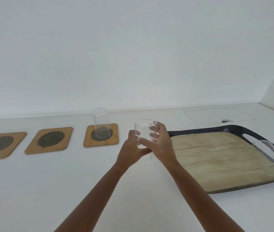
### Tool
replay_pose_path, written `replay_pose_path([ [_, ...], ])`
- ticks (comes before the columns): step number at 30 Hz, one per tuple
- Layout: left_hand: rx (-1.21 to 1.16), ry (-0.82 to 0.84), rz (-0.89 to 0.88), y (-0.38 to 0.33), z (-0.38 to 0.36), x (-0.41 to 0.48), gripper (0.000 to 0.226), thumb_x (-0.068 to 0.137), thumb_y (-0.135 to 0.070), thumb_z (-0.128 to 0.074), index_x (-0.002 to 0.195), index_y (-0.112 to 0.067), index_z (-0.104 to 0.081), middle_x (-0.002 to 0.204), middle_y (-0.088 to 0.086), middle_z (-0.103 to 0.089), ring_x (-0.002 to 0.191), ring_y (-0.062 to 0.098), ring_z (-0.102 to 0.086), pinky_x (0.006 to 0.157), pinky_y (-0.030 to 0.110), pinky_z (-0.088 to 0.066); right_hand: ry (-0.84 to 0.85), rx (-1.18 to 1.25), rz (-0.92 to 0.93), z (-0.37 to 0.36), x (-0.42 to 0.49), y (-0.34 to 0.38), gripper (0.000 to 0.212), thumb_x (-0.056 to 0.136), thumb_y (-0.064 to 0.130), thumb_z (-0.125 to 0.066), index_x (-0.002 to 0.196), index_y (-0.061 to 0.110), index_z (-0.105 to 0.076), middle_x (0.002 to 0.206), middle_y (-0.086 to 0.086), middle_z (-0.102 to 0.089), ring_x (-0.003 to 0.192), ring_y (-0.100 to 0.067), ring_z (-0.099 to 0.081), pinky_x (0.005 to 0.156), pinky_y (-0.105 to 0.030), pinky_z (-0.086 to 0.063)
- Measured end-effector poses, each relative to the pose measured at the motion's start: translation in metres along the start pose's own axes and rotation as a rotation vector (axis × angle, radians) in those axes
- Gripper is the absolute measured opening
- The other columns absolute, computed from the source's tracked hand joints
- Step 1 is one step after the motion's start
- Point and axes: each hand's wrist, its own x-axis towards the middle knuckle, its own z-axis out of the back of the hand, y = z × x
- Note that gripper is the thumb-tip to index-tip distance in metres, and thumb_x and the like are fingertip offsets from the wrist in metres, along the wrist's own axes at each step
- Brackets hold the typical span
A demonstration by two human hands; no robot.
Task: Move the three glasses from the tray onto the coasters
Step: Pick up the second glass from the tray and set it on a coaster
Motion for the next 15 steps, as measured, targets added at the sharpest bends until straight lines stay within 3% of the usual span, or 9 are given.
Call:
replay_pose_path([
  [5,0.011,-0.134,-0.038,0.018,0.041,-0.003,0.069,0.065,-0.018,-0.082,0.117,-0.005,-0.039,0.099,0.002,-0.053,0.093,0.021,-0.056,0.078,0.027,-0.045,0.089,-0.04,0.085,-0.043,-0.002,0.011,0.071,0.073,0.017,-0.075,0.133,0.016,-0.036,0.127,0.001,-0.05,0.119,-0.019,-0.051,0.094,-0.028,-0.041],
  [9,0.004,-0.242,-0.004,0.037,0.073,-0.005,0.058,0.065,-0.022,-0.082,0.103,-0.017,-0.039,0.091,-0.008,-0.055,0.084,0.011,-0.057,0.061,0.005,-0.044,0.166,-0.058,0.069,-0.077,-0.006,0.013,0.059,0.08,0.017,-0.068,0.132,0.014,-0.04,0.133,-0.004,-0.052,0.118,-0.017,-0.051,0.092,-0.025,-0.042],
  [12,0.024,-0.319,0.03,0.051,0.099,-0.008,0.062,0.066,-0.027,-0.081,0.111,-0.012,-0.041,0.099,-0.006,-0.055,0.09,0.015,-0.057,0.063,0.01,-0.04,0.203,-0.087,0.063,-0.103,-0.013,0.008,0.038,0.09,0.019,-0.054,0.126,0.013,-0.048,0.129,-0.006,-0.056,0.111,-0.012,-0.054,0.096,-0.027,-0.043],
  [15,0.04,-0.384,0.073,0.066,0.125,-0.01,0.066,0.066,-0.026,-0.081,0.115,-0.008,-0.041,0.101,-0.003,-0.053,0.093,0.017,-0.055,0.076,0.025,-0.043,0.23,-0.161,0.047,-0.127,-0.02,-0.002,0.031,0.097,0.018,-0.039,0.124,0.01,-0.051,0.13,-0.007,-0.056,0.121,-0.019,-0.051,0.098,-0.024,-0.036],
])
